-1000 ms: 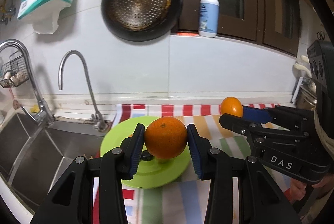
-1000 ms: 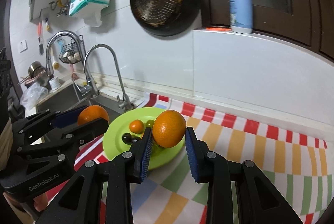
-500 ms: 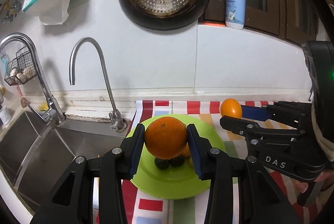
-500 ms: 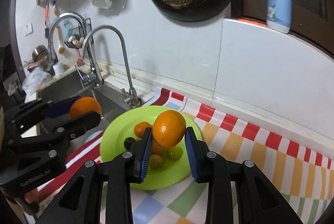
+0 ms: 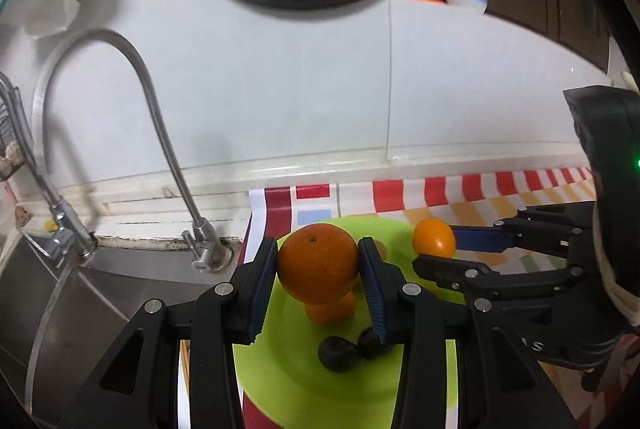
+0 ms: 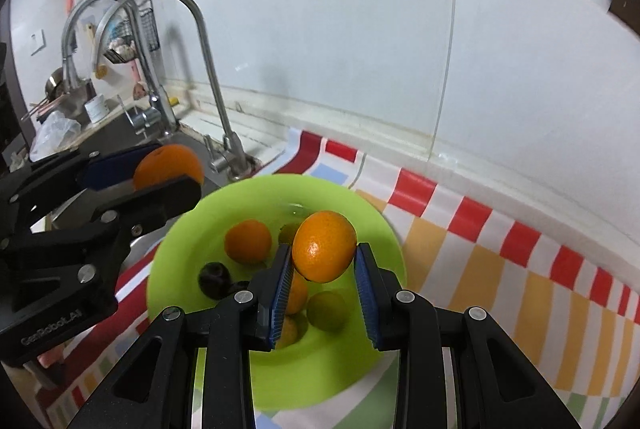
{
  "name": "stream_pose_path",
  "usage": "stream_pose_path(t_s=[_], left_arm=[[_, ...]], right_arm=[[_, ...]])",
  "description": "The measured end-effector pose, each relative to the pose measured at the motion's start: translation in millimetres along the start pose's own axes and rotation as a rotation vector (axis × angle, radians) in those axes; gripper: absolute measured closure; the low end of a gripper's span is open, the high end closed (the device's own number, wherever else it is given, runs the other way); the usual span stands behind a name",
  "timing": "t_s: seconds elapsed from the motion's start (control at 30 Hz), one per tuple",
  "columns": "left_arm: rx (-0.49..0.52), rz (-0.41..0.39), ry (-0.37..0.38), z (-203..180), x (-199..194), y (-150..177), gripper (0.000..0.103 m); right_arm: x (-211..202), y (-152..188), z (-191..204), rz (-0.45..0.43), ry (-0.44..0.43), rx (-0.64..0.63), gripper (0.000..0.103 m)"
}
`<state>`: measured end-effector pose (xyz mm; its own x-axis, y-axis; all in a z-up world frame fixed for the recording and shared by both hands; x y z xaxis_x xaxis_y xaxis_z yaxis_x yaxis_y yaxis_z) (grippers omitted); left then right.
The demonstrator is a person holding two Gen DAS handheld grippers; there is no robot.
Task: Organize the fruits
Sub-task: 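Lower the large orange onto the plate with left tool while right tool releases small orange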
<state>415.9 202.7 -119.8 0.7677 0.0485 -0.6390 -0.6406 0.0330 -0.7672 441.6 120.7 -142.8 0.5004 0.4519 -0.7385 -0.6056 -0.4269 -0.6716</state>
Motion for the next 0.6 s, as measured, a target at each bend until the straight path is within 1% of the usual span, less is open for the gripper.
stream_pose_path(t_s=[0.23,0.4,0.43,0.47,0.5,0.57,0.6], left_arm=[[-0.016,0.081,0.03,5.9,42.1,8.7,0.062],[-0.014,0.098,0.041,6.0,52.5,10.4,0.062],[-0.009,0.097,0.033,6.3,52.7,10.8,0.058],[-0.01,0.091,0.022,7.5,51.3,10.7,0.049],[-0.012,0.082,0.016,8.5,48.6,10.0,0.047],[-0.018,0.067,0.016,10.1,39.8,9.1,0.046],[-0.028,0.063,0.002,11.6,33.8,8.9,0.046]], right_arm=[[24.5,1.3,-2.3,0.037,-0.006,0.006,0.071],[31.4,1.9,-2.9,0.043,-0.005,0.016,0.07],[32.2,2.3,-2.4,0.045,-0.003,0.013,0.07],[32.0,2.5,-2.4,0.044,0.004,0.009,0.069],[31.3,2.6,-2.7,0.041,0.014,0.006,0.069],[28.1,2.9,-3.8,0.035,0.022,0.012,0.066],[25.4,3.5,-4.8,0.032,0.023,0.018,0.065]])
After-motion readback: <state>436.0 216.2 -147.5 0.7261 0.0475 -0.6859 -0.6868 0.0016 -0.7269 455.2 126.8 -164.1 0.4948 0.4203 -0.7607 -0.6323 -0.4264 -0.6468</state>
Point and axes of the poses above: each gripper's, at about its wrist camera, not at the fingertips, and x roughly the way its jaws point, z to its left, y to its underside, the point moved 9 cm from there along x, roughly the way its jaws point, and after that the axes turned 4 degrees about z, right-handed, at the moved point
